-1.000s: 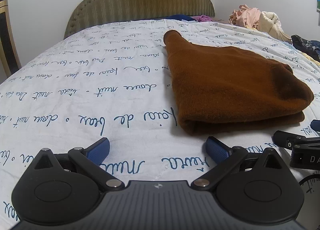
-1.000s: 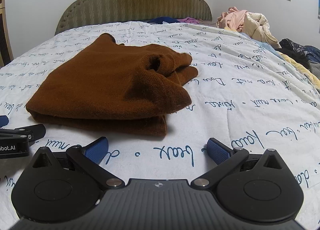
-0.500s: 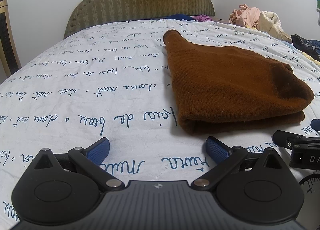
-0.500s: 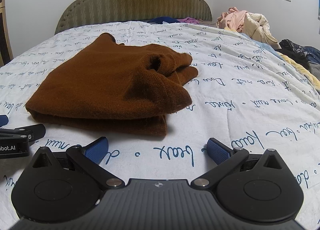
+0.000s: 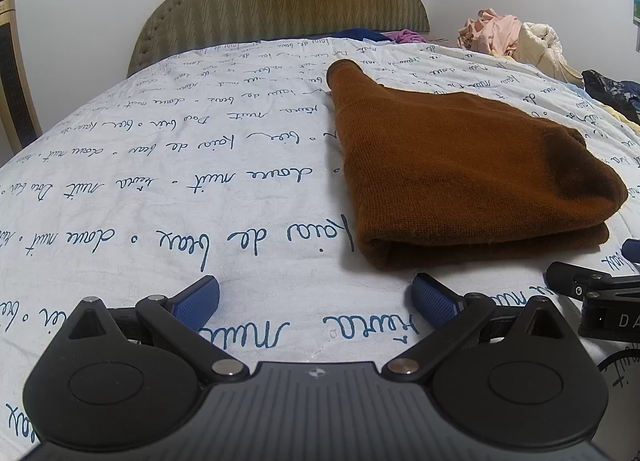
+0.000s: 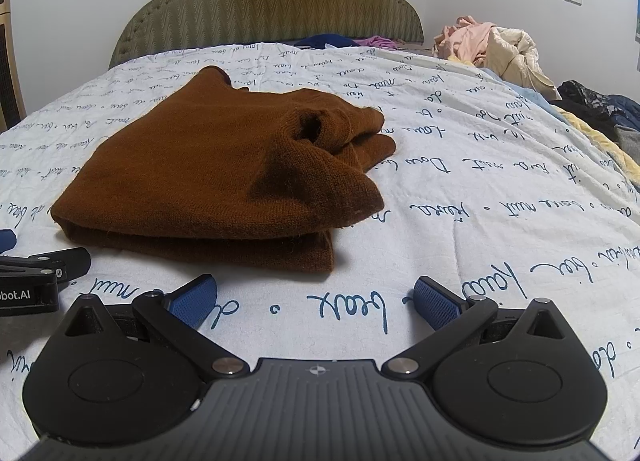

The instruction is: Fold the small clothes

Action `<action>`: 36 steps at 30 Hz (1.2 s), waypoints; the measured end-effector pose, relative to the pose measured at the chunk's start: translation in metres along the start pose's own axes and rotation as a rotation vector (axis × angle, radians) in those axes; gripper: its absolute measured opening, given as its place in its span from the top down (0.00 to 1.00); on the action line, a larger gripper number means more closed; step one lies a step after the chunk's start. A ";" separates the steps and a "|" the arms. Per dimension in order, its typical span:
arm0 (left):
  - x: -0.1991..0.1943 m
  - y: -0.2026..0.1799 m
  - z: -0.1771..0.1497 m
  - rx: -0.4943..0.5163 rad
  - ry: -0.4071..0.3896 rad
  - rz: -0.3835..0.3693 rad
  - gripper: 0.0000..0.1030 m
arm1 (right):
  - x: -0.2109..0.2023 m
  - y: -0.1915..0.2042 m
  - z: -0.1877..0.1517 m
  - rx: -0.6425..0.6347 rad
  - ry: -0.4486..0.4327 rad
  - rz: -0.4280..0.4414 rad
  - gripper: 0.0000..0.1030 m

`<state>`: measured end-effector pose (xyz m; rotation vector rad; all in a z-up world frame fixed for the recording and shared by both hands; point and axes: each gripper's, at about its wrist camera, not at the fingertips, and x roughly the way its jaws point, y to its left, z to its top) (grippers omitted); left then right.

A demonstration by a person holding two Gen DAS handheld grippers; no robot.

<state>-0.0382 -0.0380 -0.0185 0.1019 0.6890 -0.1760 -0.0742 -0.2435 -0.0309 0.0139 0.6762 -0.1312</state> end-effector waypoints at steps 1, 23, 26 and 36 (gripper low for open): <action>0.000 0.000 0.000 0.000 0.001 0.000 0.00 | 0.000 0.000 0.000 -0.001 -0.001 -0.001 0.00; -0.020 0.012 0.001 -0.022 0.017 0.022 0.00 | -0.032 0.017 0.005 -0.033 -0.008 -0.007 0.00; -0.020 0.015 0.001 -0.039 0.025 0.018 0.00 | -0.035 0.017 0.005 -0.035 -0.013 -0.007 0.00; -0.020 0.015 0.001 -0.031 0.034 0.035 0.00 | -0.039 0.018 0.006 -0.042 -0.021 -0.005 0.00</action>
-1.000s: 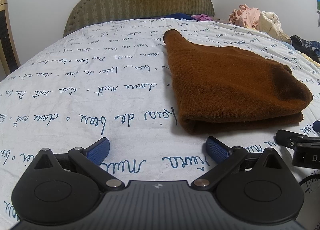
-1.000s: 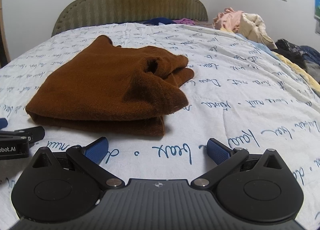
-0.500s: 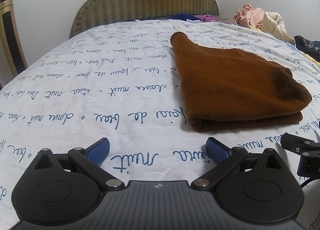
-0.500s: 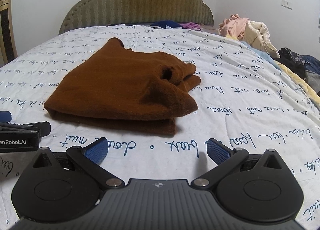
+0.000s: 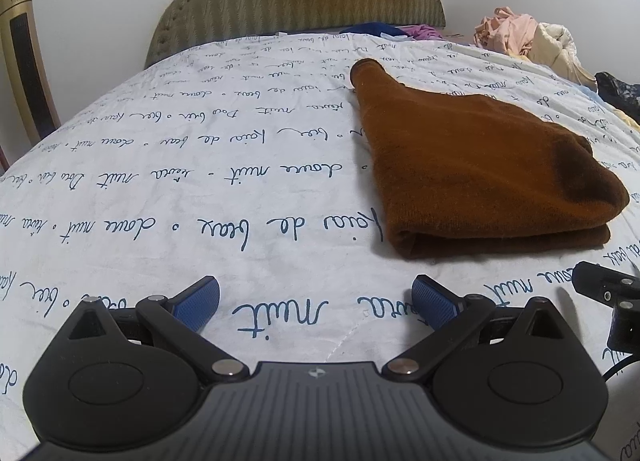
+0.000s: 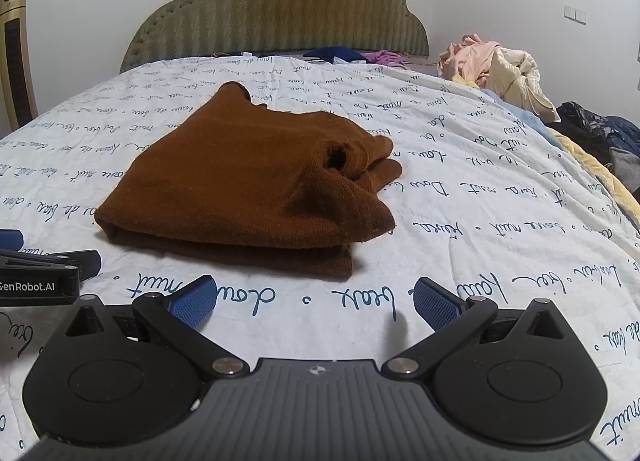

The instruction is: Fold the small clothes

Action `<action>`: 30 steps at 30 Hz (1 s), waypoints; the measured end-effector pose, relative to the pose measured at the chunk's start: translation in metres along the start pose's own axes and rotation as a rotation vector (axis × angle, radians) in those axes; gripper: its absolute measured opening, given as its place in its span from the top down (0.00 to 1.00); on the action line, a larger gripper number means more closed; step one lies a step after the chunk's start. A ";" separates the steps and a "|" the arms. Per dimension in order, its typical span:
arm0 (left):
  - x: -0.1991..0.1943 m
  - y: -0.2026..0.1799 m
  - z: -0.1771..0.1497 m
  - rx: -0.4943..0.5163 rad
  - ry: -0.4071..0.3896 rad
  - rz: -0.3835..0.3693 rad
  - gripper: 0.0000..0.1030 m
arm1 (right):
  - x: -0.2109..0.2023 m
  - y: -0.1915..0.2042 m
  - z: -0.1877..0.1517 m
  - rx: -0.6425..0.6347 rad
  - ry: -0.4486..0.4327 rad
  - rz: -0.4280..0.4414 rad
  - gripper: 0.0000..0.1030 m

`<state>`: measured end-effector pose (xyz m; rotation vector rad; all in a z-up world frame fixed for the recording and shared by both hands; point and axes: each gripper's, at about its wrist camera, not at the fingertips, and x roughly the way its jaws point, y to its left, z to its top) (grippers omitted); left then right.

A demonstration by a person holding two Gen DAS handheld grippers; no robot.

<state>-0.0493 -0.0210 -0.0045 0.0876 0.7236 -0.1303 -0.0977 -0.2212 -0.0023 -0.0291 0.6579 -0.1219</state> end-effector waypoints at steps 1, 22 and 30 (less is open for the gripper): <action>0.000 0.000 0.000 -0.002 0.001 -0.001 0.00 | 0.000 0.000 0.000 0.000 0.000 0.000 0.00; -0.001 0.003 0.000 -0.005 -0.006 0.021 0.00 | -0.002 0.002 0.002 -0.002 -0.002 0.002 0.00; -0.002 0.004 -0.001 -0.009 -0.004 0.021 0.00 | -0.002 0.003 0.002 -0.001 -0.002 0.003 0.00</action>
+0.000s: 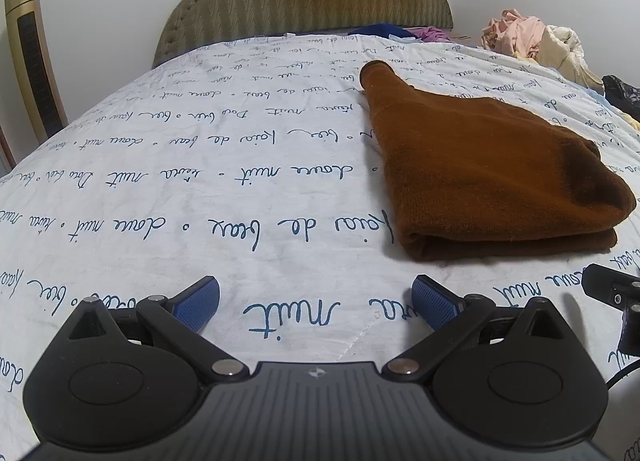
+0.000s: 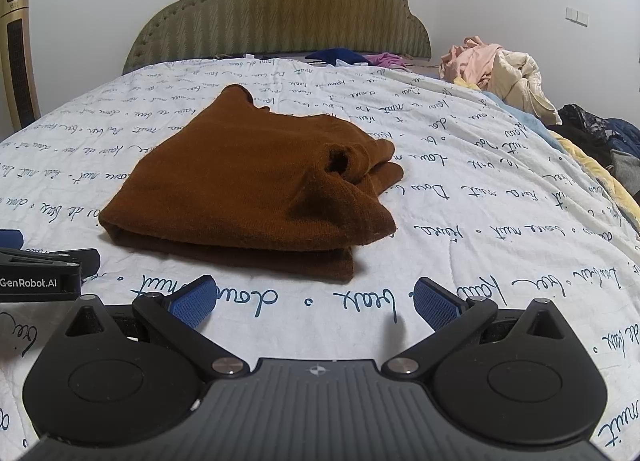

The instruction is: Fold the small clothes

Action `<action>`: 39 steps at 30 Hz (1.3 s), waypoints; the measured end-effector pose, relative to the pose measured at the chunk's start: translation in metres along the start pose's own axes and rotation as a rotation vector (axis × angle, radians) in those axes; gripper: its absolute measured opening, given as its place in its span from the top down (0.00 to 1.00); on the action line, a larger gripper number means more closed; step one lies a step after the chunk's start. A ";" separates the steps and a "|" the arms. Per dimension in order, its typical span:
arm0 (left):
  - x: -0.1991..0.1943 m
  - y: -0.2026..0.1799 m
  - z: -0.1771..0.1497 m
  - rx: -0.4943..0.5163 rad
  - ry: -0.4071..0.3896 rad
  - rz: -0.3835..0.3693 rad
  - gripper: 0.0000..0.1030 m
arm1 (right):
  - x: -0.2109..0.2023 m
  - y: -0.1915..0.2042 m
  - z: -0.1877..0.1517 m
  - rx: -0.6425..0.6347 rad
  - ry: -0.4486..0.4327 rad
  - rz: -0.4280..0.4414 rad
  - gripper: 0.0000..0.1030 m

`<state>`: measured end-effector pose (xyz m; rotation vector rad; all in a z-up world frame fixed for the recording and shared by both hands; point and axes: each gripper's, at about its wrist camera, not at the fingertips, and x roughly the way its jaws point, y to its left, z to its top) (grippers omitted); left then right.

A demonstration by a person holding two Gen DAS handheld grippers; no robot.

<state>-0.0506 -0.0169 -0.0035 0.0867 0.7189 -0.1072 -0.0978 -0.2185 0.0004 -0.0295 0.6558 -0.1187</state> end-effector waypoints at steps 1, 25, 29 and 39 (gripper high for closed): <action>0.000 0.000 0.000 0.001 0.000 0.000 0.00 | 0.000 0.000 0.000 0.000 0.000 0.000 0.00; 0.003 0.000 -0.001 0.004 0.009 -0.001 0.00 | -0.003 0.003 0.002 -0.002 -0.003 0.023 0.00; 0.003 0.000 0.000 0.005 0.011 -0.003 0.00 | -0.002 0.002 0.002 -0.001 0.000 0.028 0.00; 0.006 -0.003 0.004 0.023 0.024 0.006 0.00 | 0.002 0.005 0.005 0.003 0.009 0.057 0.00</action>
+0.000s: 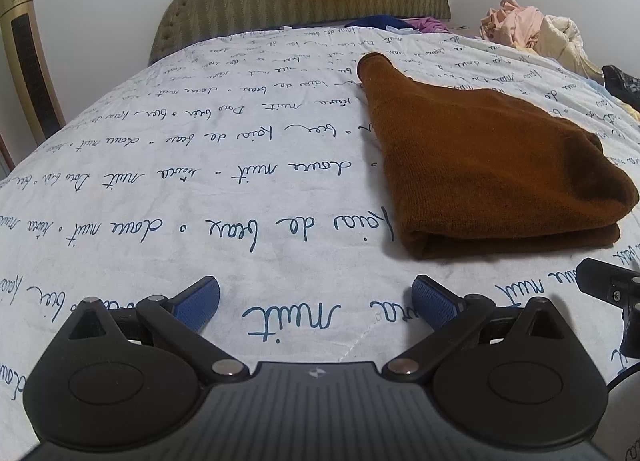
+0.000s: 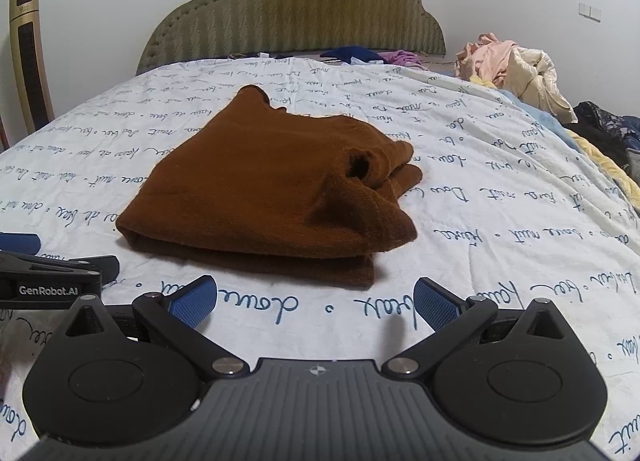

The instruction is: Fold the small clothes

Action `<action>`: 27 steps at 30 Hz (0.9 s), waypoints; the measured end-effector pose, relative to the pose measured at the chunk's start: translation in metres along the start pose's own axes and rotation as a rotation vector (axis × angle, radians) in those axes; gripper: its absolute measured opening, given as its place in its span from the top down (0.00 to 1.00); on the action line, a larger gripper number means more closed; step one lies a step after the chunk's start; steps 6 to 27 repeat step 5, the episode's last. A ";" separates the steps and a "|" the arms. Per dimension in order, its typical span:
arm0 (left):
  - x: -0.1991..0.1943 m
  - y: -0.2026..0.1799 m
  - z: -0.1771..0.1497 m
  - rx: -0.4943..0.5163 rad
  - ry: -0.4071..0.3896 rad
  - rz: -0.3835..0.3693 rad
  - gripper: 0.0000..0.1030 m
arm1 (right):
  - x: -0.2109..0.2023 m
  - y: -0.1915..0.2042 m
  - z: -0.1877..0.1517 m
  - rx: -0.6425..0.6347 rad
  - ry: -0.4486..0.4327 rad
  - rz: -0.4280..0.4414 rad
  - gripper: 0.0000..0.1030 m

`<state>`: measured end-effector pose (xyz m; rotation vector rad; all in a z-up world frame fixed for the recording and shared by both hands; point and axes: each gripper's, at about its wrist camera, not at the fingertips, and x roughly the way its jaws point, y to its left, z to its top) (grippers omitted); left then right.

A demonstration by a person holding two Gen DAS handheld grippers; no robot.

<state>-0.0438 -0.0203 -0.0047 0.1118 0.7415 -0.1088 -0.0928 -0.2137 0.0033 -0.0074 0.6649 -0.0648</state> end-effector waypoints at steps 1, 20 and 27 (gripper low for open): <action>0.000 0.000 0.001 0.001 0.001 0.003 0.00 | 0.001 0.001 0.001 0.000 0.002 0.006 0.00; 0.002 0.001 0.003 -0.002 0.011 -0.011 0.00 | 0.001 0.001 0.002 -0.002 0.004 0.022 0.00; 0.002 0.001 0.003 -0.002 0.011 -0.011 0.00 | 0.001 0.001 0.002 -0.002 0.004 0.022 0.00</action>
